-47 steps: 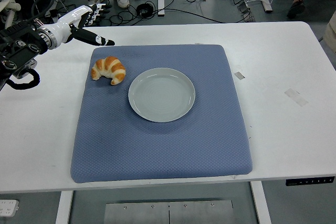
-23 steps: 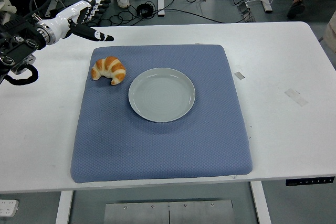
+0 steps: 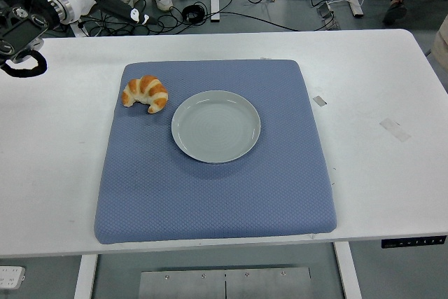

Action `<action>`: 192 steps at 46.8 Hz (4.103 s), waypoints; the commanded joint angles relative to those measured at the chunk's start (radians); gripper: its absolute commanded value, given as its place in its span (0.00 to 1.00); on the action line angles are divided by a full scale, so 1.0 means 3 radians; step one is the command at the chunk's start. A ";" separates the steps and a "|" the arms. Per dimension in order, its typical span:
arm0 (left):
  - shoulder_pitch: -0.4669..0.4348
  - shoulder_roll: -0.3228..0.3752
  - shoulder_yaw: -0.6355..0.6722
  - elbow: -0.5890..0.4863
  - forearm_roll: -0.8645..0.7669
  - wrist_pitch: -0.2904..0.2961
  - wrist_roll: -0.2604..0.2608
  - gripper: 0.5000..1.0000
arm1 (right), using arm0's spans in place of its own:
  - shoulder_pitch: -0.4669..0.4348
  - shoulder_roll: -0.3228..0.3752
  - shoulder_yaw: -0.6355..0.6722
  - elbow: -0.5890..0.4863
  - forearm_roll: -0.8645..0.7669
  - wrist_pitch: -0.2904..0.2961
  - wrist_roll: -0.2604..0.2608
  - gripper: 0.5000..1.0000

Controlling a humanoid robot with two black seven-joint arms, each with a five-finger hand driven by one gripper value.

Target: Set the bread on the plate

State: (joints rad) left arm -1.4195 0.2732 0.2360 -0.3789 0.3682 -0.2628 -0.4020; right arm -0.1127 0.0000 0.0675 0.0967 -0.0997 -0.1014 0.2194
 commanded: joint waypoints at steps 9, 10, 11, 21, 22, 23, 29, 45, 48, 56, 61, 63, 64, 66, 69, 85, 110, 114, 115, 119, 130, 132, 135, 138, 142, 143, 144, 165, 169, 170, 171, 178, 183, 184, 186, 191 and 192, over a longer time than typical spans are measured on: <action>-0.0207 0.0020 0.0042 0.0005 0.0000 -0.0218 0.0583 0.94 | 0.0002 0.0000 0.0000 0.0000 0.0000 0.0000 0.0000 1.00; -0.0218 0.0020 0.0042 0.0000 0.0000 -0.0223 0.0608 0.94 | -0.0003 0.0000 0.0000 0.0000 0.0000 0.0000 0.0000 1.00; -0.0223 0.0020 0.0042 0.0005 0.0000 -0.0228 0.0624 0.94 | -0.0003 0.0000 0.0000 0.0000 0.0000 0.0000 -0.0005 1.00; -0.0218 0.0102 0.0093 -0.0015 0.0010 -0.0234 0.0604 0.94 | 0.0002 0.0000 0.0000 0.0000 0.0000 0.0000 -0.0005 1.00; -0.0223 0.0102 0.0113 -0.0026 0.0015 -0.0234 0.0599 0.94 | -0.0003 0.0000 0.0000 0.0000 0.0000 0.0000 -0.0005 1.00; -0.0228 0.0102 0.0134 -0.0041 0.0015 -0.0234 0.0593 0.94 | 0.0002 0.0000 0.0000 0.0000 0.0000 0.0000 0.0000 1.00; -0.0269 0.0102 0.0292 -0.0112 0.0056 -0.0234 0.0578 0.94 | 0.0002 0.0000 0.0000 0.0000 0.0000 0.0000 0.0000 1.00; -0.0438 0.0245 0.0645 -0.0578 0.0266 -0.0244 0.0583 0.93 | 0.0002 0.0000 0.0000 0.0000 0.0000 0.0000 0.0000 1.00; -0.0484 0.0276 0.0701 -0.0629 0.0260 -0.0300 0.0578 0.94 | 0.0002 0.0000 0.0000 0.0000 0.0000 0.0000 -0.0005 1.00; -0.0509 0.0358 0.0732 -0.0660 0.0245 -0.0770 0.0573 0.94 | 0.0002 0.0000 0.0000 0.0000 0.0000 0.0000 0.0000 1.00; -0.0494 0.0352 0.0737 -0.0665 0.0240 -0.0827 0.0583 0.94 | 0.0002 0.0000 0.0000 0.0000 0.0000 0.0000 0.0000 1.00; -0.0494 0.0357 0.0763 -0.0660 0.0240 -0.0837 0.0593 0.94 | 0.0002 0.0000 0.0000 0.0000 0.0000 0.0000 -0.0005 1.00; -0.0494 0.0363 0.0778 -0.0660 0.0240 -0.0852 0.0593 0.94 | 0.0002 0.0000 0.0000 0.0000 0.0000 0.0000 0.0000 1.00; -0.0499 0.0368 0.0809 -0.0660 0.0240 -0.0873 0.0593 0.94 | 0.0002 0.0000 0.0000 0.0000 0.0000 0.0000 -0.0005 1.00; -0.0504 0.0419 0.0824 -0.0655 0.0240 -0.0878 0.0593 0.94 | 0.0002 0.0000 0.0000 0.0000 0.0000 0.0000 0.0000 1.00; -0.0366 0.0317 0.0870 -0.0629 0.0260 -0.0704 0.0655 0.94 | 0.0002 0.0000 0.0000 0.0000 0.0000 0.0000 0.0000 1.00; -0.0121 0.0066 0.1075 -0.0624 0.0312 -0.0280 0.0660 0.94 | 0.0002 0.0000 0.0000 0.0000 0.0000 0.0000 -0.0005 1.00; -0.0116 0.0061 0.1075 -0.0624 0.0312 -0.0280 0.0660 0.94 | 0.0002 0.0000 0.0000 0.0000 0.0000 0.0000 0.0000 1.00; -0.0110 0.0061 0.1075 -0.0624 0.0312 -0.0280 0.0660 0.94 | -0.0003 0.0000 0.0000 0.0000 0.0000 0.0000 0.0000 1.00; -0.0070 0.0061 0.1075 -0.0624 0.0312 -0.0280 0.0660 0.93 | 0.0002 0.0000 0.0000 0.0000 0.0000 0.0000 0.0000 1.00; 0.0002 0.0041 0.1075 -0.0614 0.0307 -0.0183 0.0660 0.92 | -0.0003 0.0000 0.0000 0.0000 0.0000 0.0000 0.0000 1.00; 0.0028 0.0035 0.1070 -0.0614 0.0306 -0.0137 0.0660 0.92 | 0.0002 0.0000 0.0000 0.0000 0.0000 0.0000 0.0000 1.00; 0.0048 0.0020 0.1069 -0.0614 0.0306 -0.0091 0.0660 0.92 | 0.0002 0.0000 0.0000 0.0000 0.0000 0.0000 -0.0005 1.00; 0.0079 0.0020 0.1069 -0.0614 0.0301 -0.0060 0.0655 0.90 | 0.0002 0.0000 0.0000 0.0000 0.0000 0.0000 -0.0005 1.00; 0.0094 0.0020 0.1069 -0.0614 0.0301 -0.0050 0.0655 0.87 | 0.0002 0.0000 0.0000 0.0000 0.0000 0.0000 -0.0005 1.00; 0.0099 0.0020 0.1069 -0.0614 0.0301 -0.0050 0.0655 0.86 | 0.0002 0.0000 0.0000 0.0000 0.0000 0.0000 0.0000 1.00; 0.0104 0.0015 0.1069 -0.0614 0.0301 -0.0050 0.0655 0.85 | -0.0003 0.0000 0.0000 0.0000 0.0000 0.0000 -0.0005 1.00; 0.0109 -0.0046 0.1064 -0.0614 0.0296 -0.0044 0.0655 0.66 | 0.0002 0.0000 0.0000 0.0000 0.0000 0.0000 0.0000 1.00; 0.0109 -0.0046 0.1064 -0.0614 0.0296 -0.0044 0.0655 0.58 | 0.0002 0.0000 0.0000 0.0000 0.0000 0.0000 0.0000 1.00; 0.0109 -0.0051 0.1064 -0.0614 0.0296 -0.0044 0.0655 0.56 | 0.0002 0.0000 0.0000 0.0000 0.0000 0.0000 -0.0005 1.00; 0.0109 -0.0052 0.1064 -0.0614 0.0296 -0.0050 0.0655 0.55 | 0.0002 0.0000 0.0000 0.0000 0.0000 0.0000 -0.0005 1.00; 0.0109 -0.0052 0.1064 -0.0614 0.0296 -0.0050 0.0655 0.46 | -0.0003 0.0000 0.0000 0.0000 0.0000 0.0000 0.0000 1.00; 0.0109 -0.0046 0.1064 -0.0614 0.0296 -0.0050 0.0655 0.39 | 0.0002 0.0000 0.0000 0.0000 0.0000 0.0000 0.0000 1.00; 0.0109 -0.0051 0.1064 -0.0614 0.0296 -0.0050 0.0655 0.37 | 0.0002 0.0000 0.0000 0.0000 0.0000 0.0000 0.0000 1.00; 0.0109 -0.0046 0.1064 -0.0614 0.0296 -0.0050 0.0655 0.35 | 0.0002 0.0000 0.0000 0.0000 0.0000 0.0000 0.0000 1.00; 0.0109 -0.0046 0.1064 -0.0614 0.0296 -0.0050 0.0655 0.29 | -0.0003 0.0000 0.0000 0.0000 0.0000 0.0000 -0.0005 1.00; 0.0109 -0.0046 0.1064 -0.0614 0.0296 -0.0055 0.0655 0.28 | 0.0002 0.0000 0.0000 0.0000 0.0000 0.0000 0.0000 1.00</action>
State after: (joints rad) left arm -1.3867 0.2591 0.5554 -0.5636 0.4571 -0.2783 -0.2056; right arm -0.1123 0.0000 0.0675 0.0966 -0.0997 -0.1014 0.2188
